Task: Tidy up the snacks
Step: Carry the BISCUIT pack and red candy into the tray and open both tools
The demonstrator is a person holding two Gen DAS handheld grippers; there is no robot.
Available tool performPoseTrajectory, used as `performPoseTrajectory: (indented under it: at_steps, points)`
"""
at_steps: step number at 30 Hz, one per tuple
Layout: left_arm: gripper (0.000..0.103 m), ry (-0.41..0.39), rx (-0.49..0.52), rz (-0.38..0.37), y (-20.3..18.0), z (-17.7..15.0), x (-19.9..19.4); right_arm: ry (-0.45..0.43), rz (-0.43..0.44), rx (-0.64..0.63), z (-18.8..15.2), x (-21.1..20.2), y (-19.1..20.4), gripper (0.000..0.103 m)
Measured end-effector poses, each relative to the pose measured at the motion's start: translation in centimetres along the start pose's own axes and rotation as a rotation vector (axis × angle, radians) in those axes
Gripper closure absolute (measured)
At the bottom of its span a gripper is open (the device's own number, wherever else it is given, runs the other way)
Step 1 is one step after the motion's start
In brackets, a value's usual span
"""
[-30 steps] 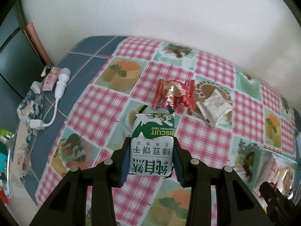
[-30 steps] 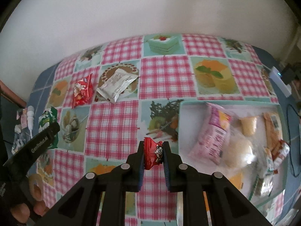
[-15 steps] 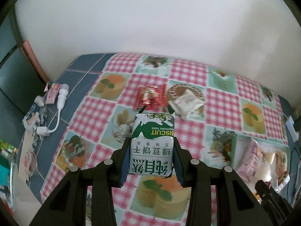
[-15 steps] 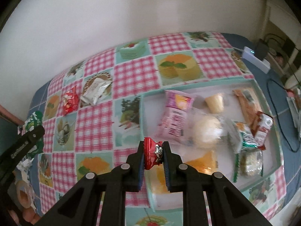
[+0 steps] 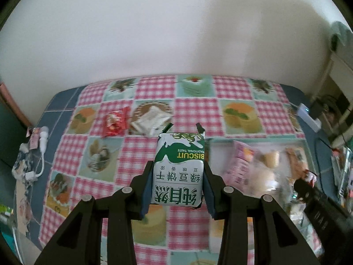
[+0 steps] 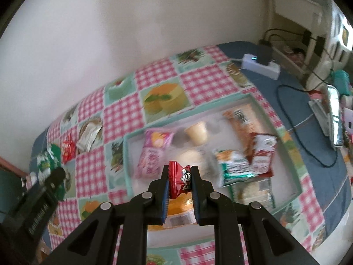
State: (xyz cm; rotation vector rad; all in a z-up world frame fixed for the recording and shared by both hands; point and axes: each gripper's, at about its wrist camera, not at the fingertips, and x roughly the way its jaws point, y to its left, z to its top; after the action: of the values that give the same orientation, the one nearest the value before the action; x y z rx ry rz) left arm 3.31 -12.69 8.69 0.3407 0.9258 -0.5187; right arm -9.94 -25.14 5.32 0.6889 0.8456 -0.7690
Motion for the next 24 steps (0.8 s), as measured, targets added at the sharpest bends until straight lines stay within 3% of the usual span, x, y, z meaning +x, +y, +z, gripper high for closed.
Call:
performPoseTrajectory:
  at_steps: [14, 18, 24]
  points:
    - [0.061, 0.056, 0.1, -0.185, -6.3, -1.5, -0.3, -0.062, -0.043, 0.194, 1.9, -2.5, -8.3, 0.084]
    - [0.061, 0.09, 0.081, -0.244, -6.7, -1.6, 0.5, -0.059, -0.047, 0.224, 2.0, -2.5, -9.5, 0.084]
    - [0.061, 0.146, 0.007, -0.267, -5.3, -1.5, 2.6, -0.015, -0.042, 0.238, 1.8, -1.5, -9.9, 0.084]
